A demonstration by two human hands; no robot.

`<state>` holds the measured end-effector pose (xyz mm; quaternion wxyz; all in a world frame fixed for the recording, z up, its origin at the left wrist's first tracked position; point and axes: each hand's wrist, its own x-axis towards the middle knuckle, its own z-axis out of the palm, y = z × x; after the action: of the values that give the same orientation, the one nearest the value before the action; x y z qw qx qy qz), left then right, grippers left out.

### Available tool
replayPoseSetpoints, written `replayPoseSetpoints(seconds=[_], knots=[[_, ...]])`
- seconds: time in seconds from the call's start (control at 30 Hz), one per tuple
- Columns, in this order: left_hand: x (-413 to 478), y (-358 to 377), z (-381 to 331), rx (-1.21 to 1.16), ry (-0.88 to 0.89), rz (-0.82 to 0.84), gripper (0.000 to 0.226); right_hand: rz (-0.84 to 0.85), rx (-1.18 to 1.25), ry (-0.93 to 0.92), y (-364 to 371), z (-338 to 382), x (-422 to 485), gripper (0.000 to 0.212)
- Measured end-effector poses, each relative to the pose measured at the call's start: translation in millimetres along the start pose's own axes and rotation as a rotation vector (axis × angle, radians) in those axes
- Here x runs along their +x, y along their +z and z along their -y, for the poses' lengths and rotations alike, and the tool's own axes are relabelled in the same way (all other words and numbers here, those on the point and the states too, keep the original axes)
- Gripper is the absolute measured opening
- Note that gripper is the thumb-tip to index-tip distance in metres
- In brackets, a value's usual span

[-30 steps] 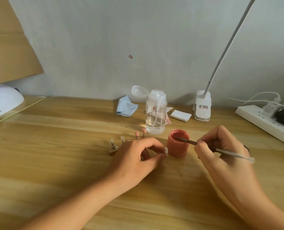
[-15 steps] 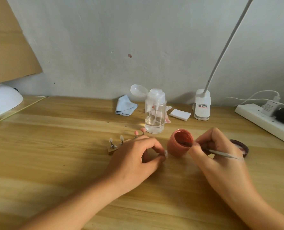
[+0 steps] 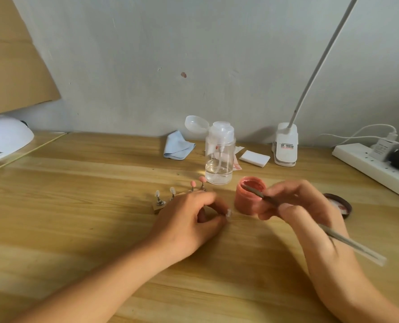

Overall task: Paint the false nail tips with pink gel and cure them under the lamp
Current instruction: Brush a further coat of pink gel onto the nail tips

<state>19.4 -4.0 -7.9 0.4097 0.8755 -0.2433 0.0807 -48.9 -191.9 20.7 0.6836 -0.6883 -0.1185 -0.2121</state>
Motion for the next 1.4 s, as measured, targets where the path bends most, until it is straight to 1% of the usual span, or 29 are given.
replayPoseSetpoints(seconds=[0.03, 0.07, 0.1, 0.23, 0.33, 0.7, 0.97, 1.03, 1.1, 1.27, 1.33, 1.4], knots=[[0.2, 0.1, 0.5, 0.002, -0.005, 0.004, 0.015, 0.006, 0.006, 0.042, 0.9, 0.0, 0.1, 0.001], [0.2, 0.0, 1.1, 0.001, -0.006, 0.009, 0.016, -0.002, -0.002, 0.075, 0.0, -2.8, -1.2, 0.010], [0.1, -0.1, 1.5, -0.001, -0.007, 0.012, 0.016, 0.018, 0.000, 0.111, -0.4, -3.5, -3.1, 0.014], [0.5, -0.7, 2.3, -0.019, -0.014, 0.014, 0.014, 0.032, -0.007, 0.208, 2.3, -1.5, -7.1, 0.016], [0.4, -0.3, 2.2, -0.017, -0.010, 0.013, 0.015, 0.051, -0.056, 0.224, 4.2, -2.9, -6.9, 0.013], [1.5, 0.4, 1.7, -0.032, -0.021, 0.003, 0.015, 0.085, -0.153, 0.219, 6.0, 0.1, -6.7, 0.012], [1.0, -2.1, -1.2, -0.060, -0.038, 0.021, 0.009, 0.055, -0.242, 0.206, 6.1, 0.9, -5.4, 0.013], [1.0, -2.4, -1.9, -0.075, -0.042, 0.027, 0.009, 0.063, -0.241, 0.189, 5.3, -0.6, -6.1, 0.016], [1.3, -2.8, -2.5, -0.076, -0.053, 0.030, 0.009, 0.071, -0.232, 0.174, 5.2, -1.8, -6.1, 0.014], [0.5, -3.2, -5.1, -0.055, -0.061, 0.034, 0.013, 0.087, -0.230, 0.160, 6.8, -0.4, -6.9, 0.013], [0.4, -3.1, -5.3, -0.056, -0.070, 0.033, 0.015, 0.096, -0.258, 0.160, 6.8, -0.5, -6.8, 0.015], [0.9, -3.0, -5.1, -0.062, -0.075, 0.033, 0.016, 0.098, -0.282, 0.169, 6.1, -1.1, -6.2, 0.013]])
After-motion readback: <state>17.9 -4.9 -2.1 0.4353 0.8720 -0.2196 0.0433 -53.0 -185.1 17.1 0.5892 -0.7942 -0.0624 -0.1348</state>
